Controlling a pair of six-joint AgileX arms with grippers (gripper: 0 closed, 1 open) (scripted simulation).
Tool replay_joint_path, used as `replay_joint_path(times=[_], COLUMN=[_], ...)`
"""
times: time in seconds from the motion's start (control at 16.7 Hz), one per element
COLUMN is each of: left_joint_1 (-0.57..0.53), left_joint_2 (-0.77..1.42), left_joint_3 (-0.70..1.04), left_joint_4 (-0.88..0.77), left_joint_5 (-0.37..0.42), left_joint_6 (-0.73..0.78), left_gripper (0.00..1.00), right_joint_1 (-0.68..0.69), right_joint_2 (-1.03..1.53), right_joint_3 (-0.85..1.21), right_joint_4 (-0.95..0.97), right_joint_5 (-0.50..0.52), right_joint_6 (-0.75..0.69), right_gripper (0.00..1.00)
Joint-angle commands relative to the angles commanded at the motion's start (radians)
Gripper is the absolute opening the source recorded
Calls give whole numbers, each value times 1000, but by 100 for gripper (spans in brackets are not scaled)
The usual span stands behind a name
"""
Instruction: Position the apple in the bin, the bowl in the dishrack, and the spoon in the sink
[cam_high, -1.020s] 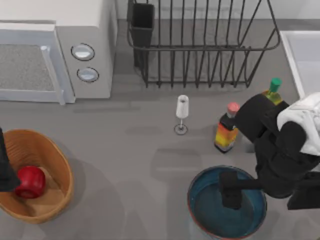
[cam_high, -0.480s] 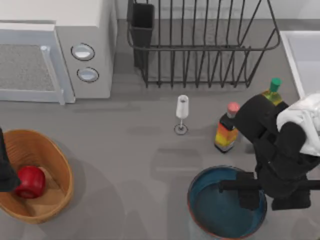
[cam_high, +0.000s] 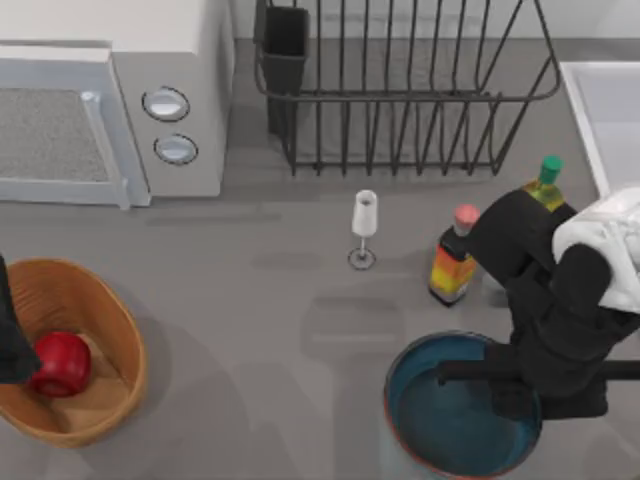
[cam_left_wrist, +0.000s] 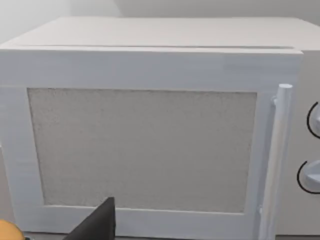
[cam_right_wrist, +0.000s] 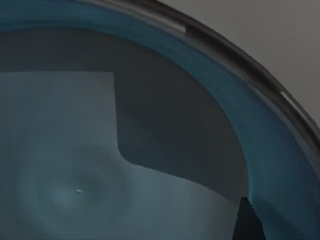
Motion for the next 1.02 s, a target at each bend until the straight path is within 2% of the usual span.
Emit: replay_joint_path(times=[0.42, 0.84, 1.02], left_joint_1=[0, 0, 0], left_joint_2=[0, 0, 0], left_joint_3=[0, 0, 0], left_joint_4=[0, 0, 0], left_joint_5=[0, 0, 0], left_joint_6=[0, 0, 0], left_gripper=[100, 100, 100], right_joint_1=[-2, -3, -4], right_joint_2=[-10, -111, -136], right_joint_3=[31, 237, 280], right_joint_4=[-39, -355, -414], right_joint_5=[0, 0, 0], right_joint_6=[3, -2, -6], right_gripper=[0, 0, 0])
